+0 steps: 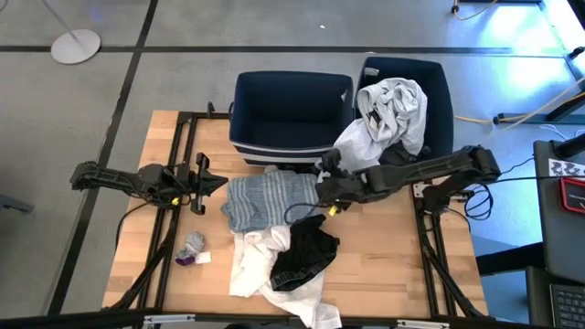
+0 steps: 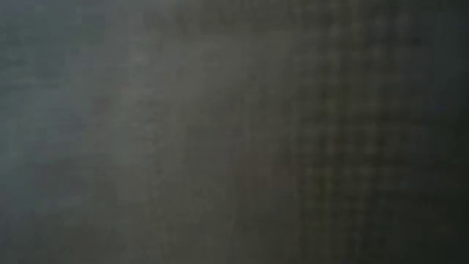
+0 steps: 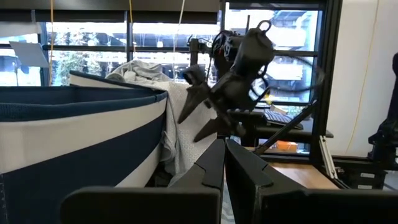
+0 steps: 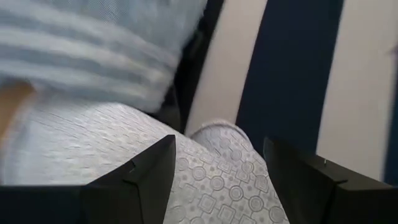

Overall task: Sort clothes
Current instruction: Put the light gray patterned polo into the right blue laundry organizer

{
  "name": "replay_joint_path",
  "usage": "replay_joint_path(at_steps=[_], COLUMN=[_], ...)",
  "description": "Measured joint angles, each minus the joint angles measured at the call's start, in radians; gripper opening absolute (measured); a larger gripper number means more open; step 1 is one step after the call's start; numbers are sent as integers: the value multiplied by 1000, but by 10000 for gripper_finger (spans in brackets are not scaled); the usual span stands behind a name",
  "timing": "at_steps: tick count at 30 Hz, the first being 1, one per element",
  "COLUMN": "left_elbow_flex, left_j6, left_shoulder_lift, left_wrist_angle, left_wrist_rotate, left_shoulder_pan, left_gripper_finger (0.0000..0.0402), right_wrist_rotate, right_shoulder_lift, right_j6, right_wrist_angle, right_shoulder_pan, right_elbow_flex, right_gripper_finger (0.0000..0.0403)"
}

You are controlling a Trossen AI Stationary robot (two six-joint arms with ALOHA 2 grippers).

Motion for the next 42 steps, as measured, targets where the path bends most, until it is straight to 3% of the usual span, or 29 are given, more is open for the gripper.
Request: replay_joint_path(at_steps=[4,12,23,29,33,42], left_elbow_flex=[0,0,0,0,0,0], left_j6=[2,1,0,0,0,-9], left_shoulder_lift=[0,0,0,0,0,0], left_wrist_angle=[0,0,0,0,0,0], left_wrist_rotate=[0,0,0,0,0,0], left_shoulder_pan=[0,0,0,0,0,0], left_gripper_finger=[4,4,4,4,4,4], right_wrist_rotate=[99,123,175,182,198,451], right_shoulder_lift=[37,52,51,37,7,-75], right_j6=[-19,-10,30,197,288,444], right_wrist_angle=[-1,-43,-140,-355,-484,-690], right_shoulder_pan=[-40,-75,-73,-72,-46,5], right_elbow_flex=[0,0,2,67,151,368], right_gripper_finger=[243,223,16,23,7,9])
